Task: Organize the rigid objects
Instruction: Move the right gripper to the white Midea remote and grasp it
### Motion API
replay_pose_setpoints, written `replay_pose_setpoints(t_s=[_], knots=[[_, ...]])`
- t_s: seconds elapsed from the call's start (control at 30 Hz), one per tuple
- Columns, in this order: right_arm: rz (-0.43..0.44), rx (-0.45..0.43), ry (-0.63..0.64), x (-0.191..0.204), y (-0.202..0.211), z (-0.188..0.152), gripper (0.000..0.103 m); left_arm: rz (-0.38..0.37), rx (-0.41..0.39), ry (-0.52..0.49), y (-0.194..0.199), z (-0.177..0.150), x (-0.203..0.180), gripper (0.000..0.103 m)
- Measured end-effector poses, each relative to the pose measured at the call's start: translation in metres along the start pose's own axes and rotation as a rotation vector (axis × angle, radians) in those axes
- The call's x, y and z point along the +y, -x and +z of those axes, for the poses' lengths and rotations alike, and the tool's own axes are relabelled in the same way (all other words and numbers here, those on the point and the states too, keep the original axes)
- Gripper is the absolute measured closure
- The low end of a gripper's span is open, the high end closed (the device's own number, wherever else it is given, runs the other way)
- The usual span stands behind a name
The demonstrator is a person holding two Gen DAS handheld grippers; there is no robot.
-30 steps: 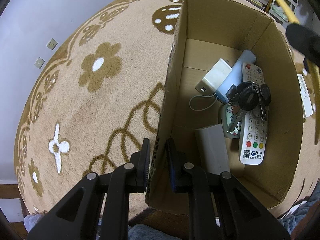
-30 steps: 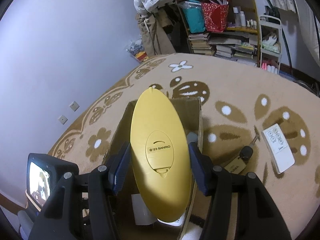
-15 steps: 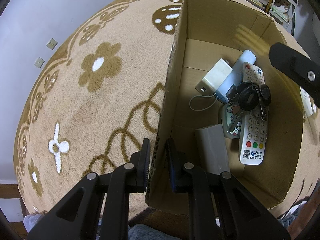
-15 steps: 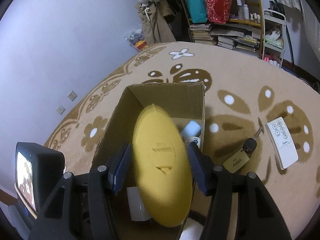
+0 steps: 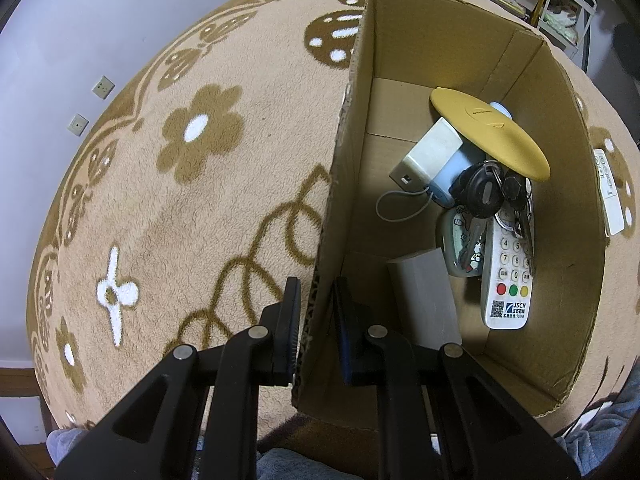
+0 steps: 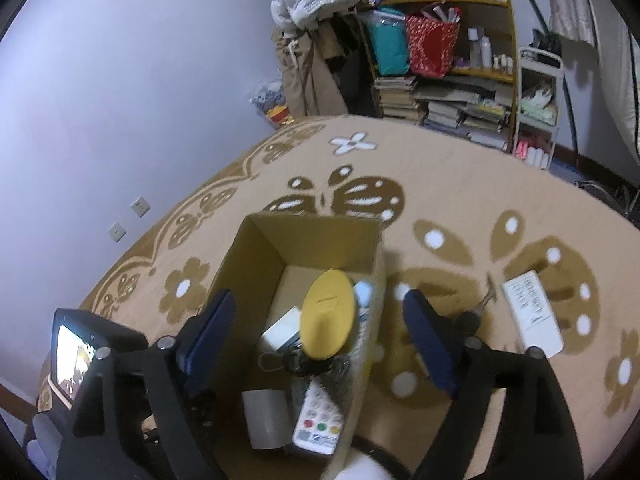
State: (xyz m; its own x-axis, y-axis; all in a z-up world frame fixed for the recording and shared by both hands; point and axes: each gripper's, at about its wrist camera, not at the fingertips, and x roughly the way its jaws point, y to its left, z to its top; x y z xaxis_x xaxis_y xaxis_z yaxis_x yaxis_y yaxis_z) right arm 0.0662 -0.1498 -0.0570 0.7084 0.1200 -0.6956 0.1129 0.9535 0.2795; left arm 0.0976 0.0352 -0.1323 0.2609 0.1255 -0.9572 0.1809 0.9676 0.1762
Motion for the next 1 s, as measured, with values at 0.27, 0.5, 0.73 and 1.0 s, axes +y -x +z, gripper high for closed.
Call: replay_pose_setpoints(t_s=[0.27,0.5,0.73,1.0], knots=[[-0.089,-0.037,-0.049,-0.042,0.000,0.011,0.006,-0.001,0.001,0.000,0.000,-0.001,0.000,0.088],[-0.162,-0.051,-0.107,-0.086,-0.007,0.012,0.005,0.004,0.001,-0.005,0.000,0.000,-0.001,0.088],[-0.235,-0.053,-0.143,-0.127,-0.023,0.004,0.006,0.013,-0.001,-0.015,0.000,0.000,-0.002,0.088],[-0.299,-0.007,-0.204,-0.171,-0.047,-0.021,0.006,0.023,-0.003,-0.019,0.001,0.000,-0.004,0.088]])
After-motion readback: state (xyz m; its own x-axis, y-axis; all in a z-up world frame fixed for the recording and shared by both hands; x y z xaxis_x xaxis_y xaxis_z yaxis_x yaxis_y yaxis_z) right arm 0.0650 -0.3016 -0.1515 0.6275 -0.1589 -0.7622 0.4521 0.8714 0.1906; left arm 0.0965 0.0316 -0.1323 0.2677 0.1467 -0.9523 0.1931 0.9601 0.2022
